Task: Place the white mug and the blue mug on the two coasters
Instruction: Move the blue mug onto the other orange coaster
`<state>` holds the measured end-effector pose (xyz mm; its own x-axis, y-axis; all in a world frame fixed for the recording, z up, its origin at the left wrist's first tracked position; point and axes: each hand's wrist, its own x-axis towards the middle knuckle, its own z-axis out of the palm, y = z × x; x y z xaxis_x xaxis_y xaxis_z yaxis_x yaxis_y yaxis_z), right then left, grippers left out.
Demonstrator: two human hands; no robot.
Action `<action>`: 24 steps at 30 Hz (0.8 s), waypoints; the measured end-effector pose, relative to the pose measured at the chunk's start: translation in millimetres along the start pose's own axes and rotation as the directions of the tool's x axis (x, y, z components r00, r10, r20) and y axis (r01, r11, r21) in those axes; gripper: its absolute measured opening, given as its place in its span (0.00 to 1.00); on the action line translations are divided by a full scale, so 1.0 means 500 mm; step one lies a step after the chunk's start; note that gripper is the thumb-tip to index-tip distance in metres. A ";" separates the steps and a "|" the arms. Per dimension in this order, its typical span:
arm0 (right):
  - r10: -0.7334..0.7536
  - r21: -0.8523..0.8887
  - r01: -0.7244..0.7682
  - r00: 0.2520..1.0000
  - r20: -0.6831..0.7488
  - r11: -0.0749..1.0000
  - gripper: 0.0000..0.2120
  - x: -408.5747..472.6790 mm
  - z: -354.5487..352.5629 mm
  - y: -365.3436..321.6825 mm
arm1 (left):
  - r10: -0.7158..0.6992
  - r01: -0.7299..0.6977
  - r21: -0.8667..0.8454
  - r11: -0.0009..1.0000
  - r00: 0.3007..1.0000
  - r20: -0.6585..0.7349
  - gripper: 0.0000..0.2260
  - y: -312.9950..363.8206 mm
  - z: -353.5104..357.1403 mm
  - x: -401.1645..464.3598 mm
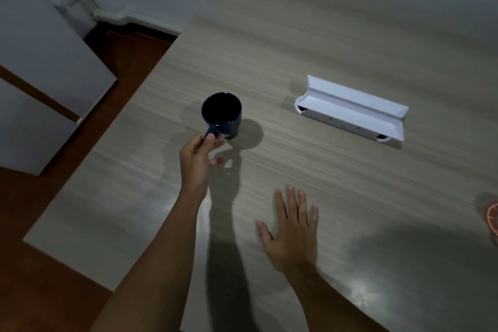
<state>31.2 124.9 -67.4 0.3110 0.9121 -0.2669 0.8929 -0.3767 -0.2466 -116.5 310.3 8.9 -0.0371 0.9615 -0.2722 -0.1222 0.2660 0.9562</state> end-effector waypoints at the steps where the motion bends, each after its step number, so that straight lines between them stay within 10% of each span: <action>1: 0.003 0.003 -0.003 1.000 -0.001 1.000 0.40 0.001 -0.002 0.000 | -0.001 0.001 -0.002 1.000 1.000 0.001 0.08 0.000 0.005 0.015; 24: 0.019 0.009 -0.019 1.000 0.020 1.000 0.39 0.008 0.001 0.000 | 0.054 -0.054 0.001 0.999 0.998 -0.011 0.10 -0.043 0.028 0.137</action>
<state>32.3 128.3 -68.8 0.3214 0.9014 -0.2900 0.8837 -0.3956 -0.2500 -102.6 371.5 -28.9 -0.0542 0.9737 -0.2213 -0.1190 0.2137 0.9696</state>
